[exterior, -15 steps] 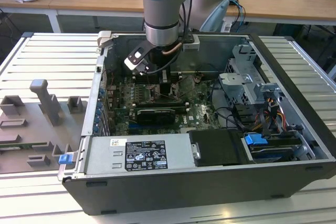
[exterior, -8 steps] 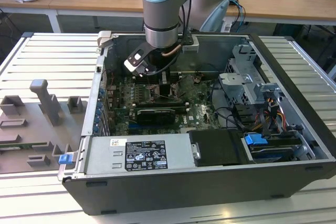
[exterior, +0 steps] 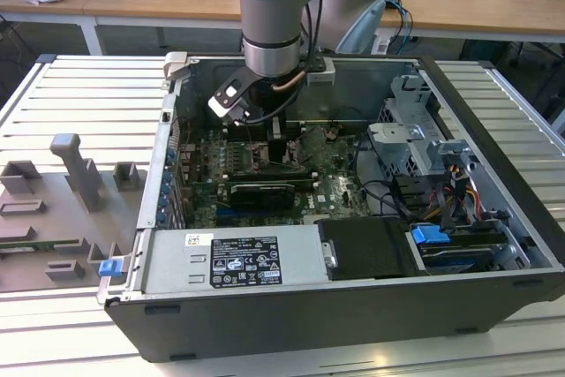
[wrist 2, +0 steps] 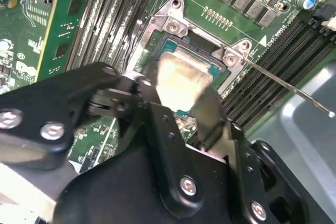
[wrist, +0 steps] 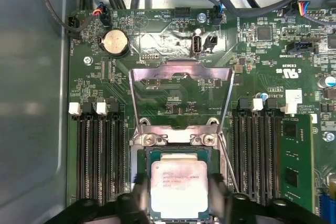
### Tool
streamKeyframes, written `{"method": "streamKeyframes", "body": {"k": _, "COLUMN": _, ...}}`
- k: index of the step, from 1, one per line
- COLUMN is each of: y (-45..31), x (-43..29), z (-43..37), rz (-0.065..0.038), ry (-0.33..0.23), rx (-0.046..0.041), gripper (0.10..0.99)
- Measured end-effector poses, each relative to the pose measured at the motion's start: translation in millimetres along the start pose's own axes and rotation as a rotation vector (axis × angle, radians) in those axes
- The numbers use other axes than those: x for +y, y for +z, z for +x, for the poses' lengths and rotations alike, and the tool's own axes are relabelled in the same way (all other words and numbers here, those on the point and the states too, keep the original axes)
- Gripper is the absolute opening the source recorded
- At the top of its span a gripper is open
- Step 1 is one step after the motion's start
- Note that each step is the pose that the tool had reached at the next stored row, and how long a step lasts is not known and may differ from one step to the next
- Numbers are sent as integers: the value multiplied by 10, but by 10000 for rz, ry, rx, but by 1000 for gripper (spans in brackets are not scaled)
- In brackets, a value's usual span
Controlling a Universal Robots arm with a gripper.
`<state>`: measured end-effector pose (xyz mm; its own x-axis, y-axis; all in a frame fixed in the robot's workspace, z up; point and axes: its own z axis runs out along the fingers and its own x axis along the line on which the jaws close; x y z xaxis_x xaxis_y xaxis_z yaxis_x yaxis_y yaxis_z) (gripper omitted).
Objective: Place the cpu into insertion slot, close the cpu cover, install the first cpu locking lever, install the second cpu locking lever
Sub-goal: 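Place the cpu into insertion slot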
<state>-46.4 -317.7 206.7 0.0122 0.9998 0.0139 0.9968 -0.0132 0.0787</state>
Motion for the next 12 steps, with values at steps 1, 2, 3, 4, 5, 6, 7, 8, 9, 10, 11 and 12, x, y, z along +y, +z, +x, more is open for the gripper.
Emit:
{"method": "streamKeyframes", "body": {"k": 1, "y": -8, "x": 1, "z": 0, "rz": 1, "ry": 0, "rx": -1, "gripper": 529}}
{"method": "streamKeyframes", "body": {"k": 2, "y": -10, "x": 1, "z": 1, "rz": 0, "ry": -1, "rx": 1, "gripper": 471}}
{"method": "streamKeyframes", "body": {"k": 3, "y": -14, "x": 2, "z": 1, "rz": 0, "ry": -1, "rx": 1, "gripper": 412}}
{"method": "streamKeyframes", "body": {"k": 4, "y": -14, "x": 2, "z": 0, "rz": -1, "ry": -1, "rx": 1, "gripper": 353}}
{"method": "streamKeyframes", "body": {"k": 5, "y": -15, "x": 1, "z": 0, "rz": 0, "ry": -1, "rx": 0, "gripper": 290}}
{"method": "streamKeyframes", "body": {"k": 6, "y": -15, "x": 2, "z": 0, "rz": 0, "ry": -1, "rx": 0, "gripper": 227}}
{"method": "streamKeyframes", "body": {"k": 7, "y": -15, "x": 2, "z": 0, "rz": 0, "ry": -2, "rx": 0, "gripper": 169}}
{"method": "streamKeyframes", "body": {"k": 8, "y": -15, "x": 2, "z": 0, "rz": 1, "ry": -1, "rx": 0, "gripper": 110}}
{"method": "streamKeyframes", "body": {"k": 9, "y": -16, "x": 2, "z": 0, "rz": 0, "ry": -1, "rx": 0, "gripper": 106}}
{"method": "streamKeyframes", "body": {"k": 10, "y": -16, "x": 2, "z": 0, "rz": 0, "ry": -1, "rx": 0, "gripper": 106}}
{"method": "streamKeyframes", "body": {"k": 11, "y": -16, "x": 2, "z": 0, "rz": 0, "ry": -1, "rx": 0, "gripper": 106}}
{"method": "streamKeyframes", "body": {"k": 12, "y": -16, "x": 2, "z": 0, "rz": 0, "ry": -1, "rx": 0, "gripper": 106}}
